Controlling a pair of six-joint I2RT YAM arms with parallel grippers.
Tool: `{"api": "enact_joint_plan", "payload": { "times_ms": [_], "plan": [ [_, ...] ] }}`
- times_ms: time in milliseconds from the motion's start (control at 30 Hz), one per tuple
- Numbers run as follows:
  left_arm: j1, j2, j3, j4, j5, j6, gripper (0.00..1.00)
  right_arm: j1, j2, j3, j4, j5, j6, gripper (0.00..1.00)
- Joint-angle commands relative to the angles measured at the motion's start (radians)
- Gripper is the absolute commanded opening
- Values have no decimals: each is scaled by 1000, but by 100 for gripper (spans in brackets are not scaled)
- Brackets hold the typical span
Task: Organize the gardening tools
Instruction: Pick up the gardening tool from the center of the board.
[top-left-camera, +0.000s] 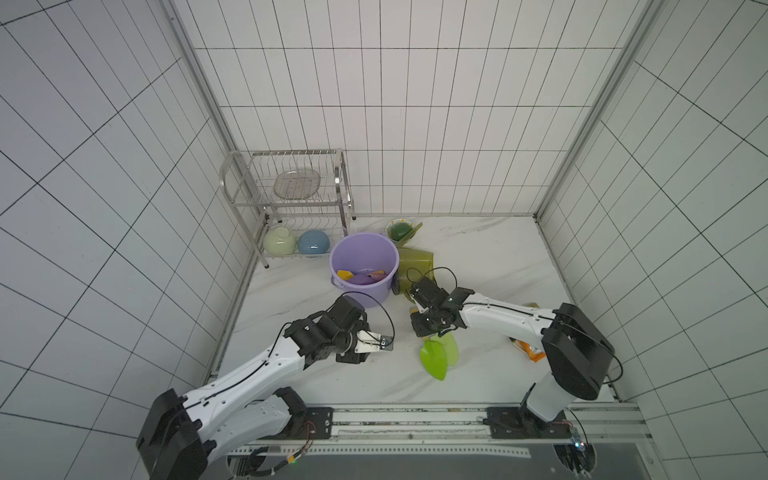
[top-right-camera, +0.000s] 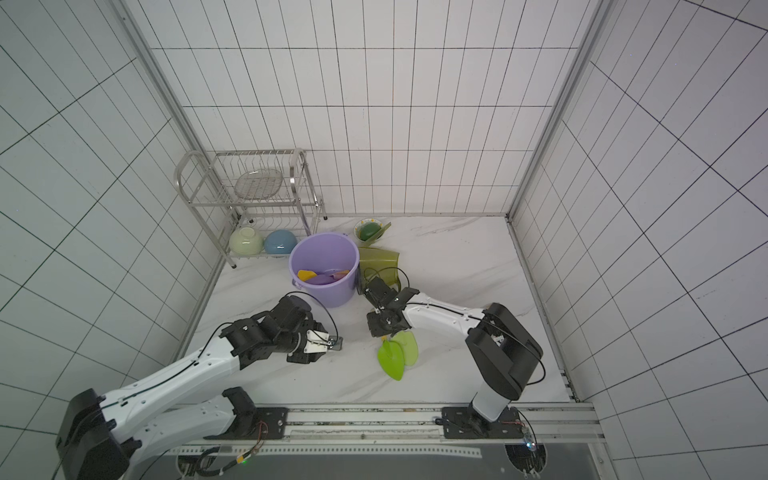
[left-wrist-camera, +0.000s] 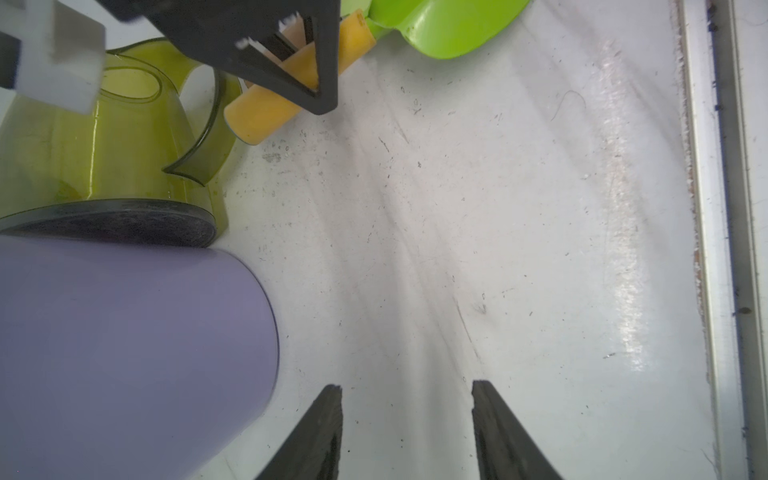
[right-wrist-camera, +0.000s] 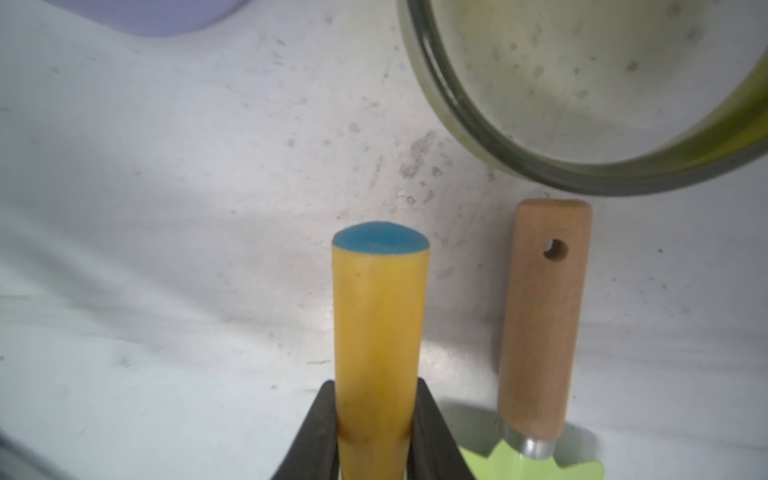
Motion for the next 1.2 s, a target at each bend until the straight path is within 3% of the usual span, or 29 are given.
{"api": "enact_joint_plan", "payload": {
  "times_ms": [0, 300, 533, 1167],
  "plan": [
    [4, -23, 7, 7, -14, 9, 53, -45, -80, -11, -44, -209, -50, 17],
    [2, -21, 44, -13, 19, 42, 53, -87, -118, 4, -117, -673, -111, 13],
    [-12, -8, 72, -15, 51, 57, 53, -32, -41, -8, -39, -941, -36, 10],
    [-36, -3, 48, -29, 112, 68, 52, 52, 106, 51, 166, -1034, 114, 3]
  ]
}}
